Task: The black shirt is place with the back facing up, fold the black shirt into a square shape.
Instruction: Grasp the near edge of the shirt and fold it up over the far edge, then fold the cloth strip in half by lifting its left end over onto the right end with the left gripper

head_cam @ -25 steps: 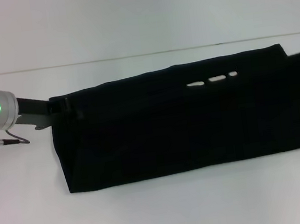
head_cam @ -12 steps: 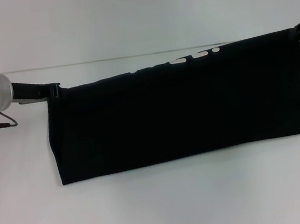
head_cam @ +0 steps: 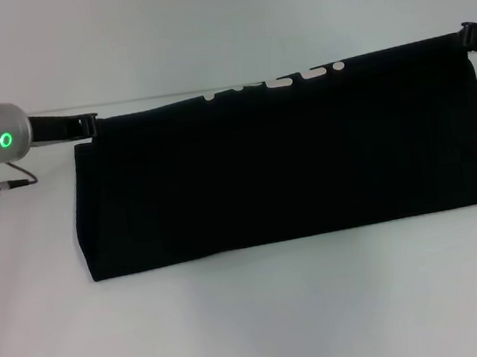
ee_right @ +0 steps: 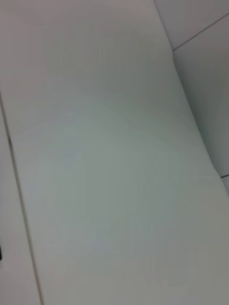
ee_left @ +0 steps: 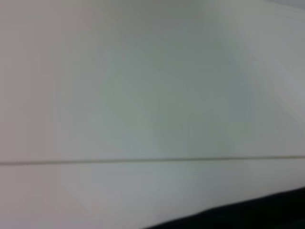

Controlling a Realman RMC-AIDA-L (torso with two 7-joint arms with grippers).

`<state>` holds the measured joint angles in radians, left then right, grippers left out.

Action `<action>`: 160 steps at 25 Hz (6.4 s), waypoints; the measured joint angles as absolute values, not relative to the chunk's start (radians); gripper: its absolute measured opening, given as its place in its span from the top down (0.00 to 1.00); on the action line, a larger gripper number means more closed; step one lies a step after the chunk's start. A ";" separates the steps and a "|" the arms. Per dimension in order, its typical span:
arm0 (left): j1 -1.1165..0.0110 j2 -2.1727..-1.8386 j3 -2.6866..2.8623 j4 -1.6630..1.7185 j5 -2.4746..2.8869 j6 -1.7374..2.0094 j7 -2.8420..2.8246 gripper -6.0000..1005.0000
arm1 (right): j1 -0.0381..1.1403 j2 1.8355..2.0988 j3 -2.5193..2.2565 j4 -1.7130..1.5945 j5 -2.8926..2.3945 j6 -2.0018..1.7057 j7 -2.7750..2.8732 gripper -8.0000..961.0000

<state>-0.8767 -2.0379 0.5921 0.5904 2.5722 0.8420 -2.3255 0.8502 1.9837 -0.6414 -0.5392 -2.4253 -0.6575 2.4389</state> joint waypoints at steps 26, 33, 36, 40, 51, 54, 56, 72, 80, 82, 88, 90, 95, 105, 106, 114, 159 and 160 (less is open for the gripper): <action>-0.907 -2.041 0.639 0.627 2.572 0.838 -2.568 0.75 | 0.910 1.881 -0.723 -0.522 -2.428 -0.748 2.577 0.82; -0.840 -1.939 0.521 0.649 2.488 1.263 -2.631 0.47 | 0.879 1.862 -0.710 -0.639 -2.428 -1.053 2.605 0.40; -0.781 -1.937 0.405 0.649 2.478 1.412 -2.593 0.38 | 0.869 1.858 -0.705 -0.644 -2.426 -1.119 2.622 0.40; -0.693 -1.949 0.251 0.619 2.474 1.487 -2.585 0.33 | 0.855 1.852 -0.693 -0.645 -2.427 -1.148 2.633 0.40; -0.587 -1.984 0.095 0.529 2.454 1.489 -2.600 0.30 | 0.843 1.847 -0.690 -0.647 -2.426 -1.159 2.634 0.41; -0.578 -1.990 0.095 0.492 2.453 1.456 -2.610 0.30 | 0.842 1.847 -0.690 -0.647 -2.427 -1.156 2.632 0.41; -0.577 -1.993 0.095 0.484 2.453 1.441 -2.614 0.30 | 0.841 1.847 -0.690 -0.647 -2.427 -1.154 2.630 0.40; -0.552 -2.007 0.092 0.435 2.451 1.304 -2.669 0.30 | 0.836 1.847 -0.690 -0.647 -2.427 -1.145 2.625 0.41; -0.575 -2.008 0.092 0.375 2.436 1.254 -2.662 0.30 | 0.830 1.847 -0.690 -0.647 -2.427 -1.138 2.624 0.41; -0.583 -2.008 0.094 0.360 2.421 1.242 -2.659 0.30 | 0.828 1.847 -0.690 -0.647 -2.427 -1.137 2.624 0.41; -0.630 -2.008 0.102 0.321 2.411 1.187 -2.653 0.30 | 0.823 1.847 -0.690 -0.647 -2.427 -1.134 2.623 0.41; -0.652 -2.010 0.102 0.309 2.411 1.171 -2.647 0.30 | 0.822 1.847 -0.690 -0.647 -2.426 -1.134 2.623 0.41; -0.682 -2.019 0.106 0.305 2.411 1.150 -2.634 0.30 | 0.822 1.847 -0.689 -0.648 -2.422 -1.140 2.623 0.41; -0.647 -2.012 0.104 0.320 2.413 1.150 -2.632 0.30 | 0.822 1.847 -0.676 -0.659 -2.418 -1.145 2.623 0.41; -0.643 -2.011 0.102 0.325 2.413 1.148 -2.632 0.30 | 0.822 1.847 -0.676 -0.659 -2.418 -1.145 2.623 0.41; -0.662 -2.012 0.105 0.322 2.416 1.092 -2.623 0.30 | 0.825 1.847 -0.672 -0.659 -2.417 -1.146 2.624 0.41; -0.694 -2.015 0.227 0.308 2.352 1.083 -2.478 0.76 | 0.547 1.934 -0.385 -0.667 -1.685 -1.457 1.853 0.40; -0.694 -2.014 0.227 0.309 2.352 1.085 -2.470 0.78 | 0.510 1.957 -0.375 -0.664 -1.625 -1.486 1.773 0.40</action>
<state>-0.6943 -2.0136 0.2270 0.3094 2.3517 1.0853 -2.4697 0.5105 1.9575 -0.3746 -0.6639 -1.6252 -1.4858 1.7726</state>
